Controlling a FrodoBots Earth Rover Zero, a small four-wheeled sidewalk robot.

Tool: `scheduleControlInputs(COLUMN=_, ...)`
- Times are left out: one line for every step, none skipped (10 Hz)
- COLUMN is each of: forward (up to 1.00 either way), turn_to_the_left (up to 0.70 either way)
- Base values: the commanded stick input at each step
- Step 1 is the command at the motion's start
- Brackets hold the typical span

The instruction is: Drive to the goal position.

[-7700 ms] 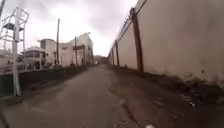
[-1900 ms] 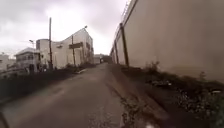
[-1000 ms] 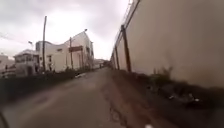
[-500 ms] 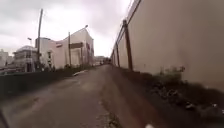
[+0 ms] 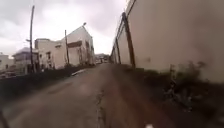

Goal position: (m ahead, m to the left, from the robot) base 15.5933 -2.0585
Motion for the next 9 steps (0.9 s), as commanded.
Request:
scheduleControlInputs(forward=0.85, turn_to_the_left=0.04)
scheduleControlInputs(forward=0.85, turn_to_the_left=0.0)
scheduleControlInputs(forward=0.85, turn_to_the_left=0.0)
scheduleControlInputs(forward=0.85, turn_to_the_left=0.0)
scheduleControlInputs(forward=0.85, turn_to_the_left=0.09)
scheduleControlInputs(forward=0.85, turn_to_the_left=0.34)
scheduleControlInputs(forward=0.85, turn_to_the_left=0.34)
scheduleControlInputs(forward=0.85, turn_to_the_left=0.34)
scheduleControlInputs(forward=0.85, turn_to_the_left=0.34)
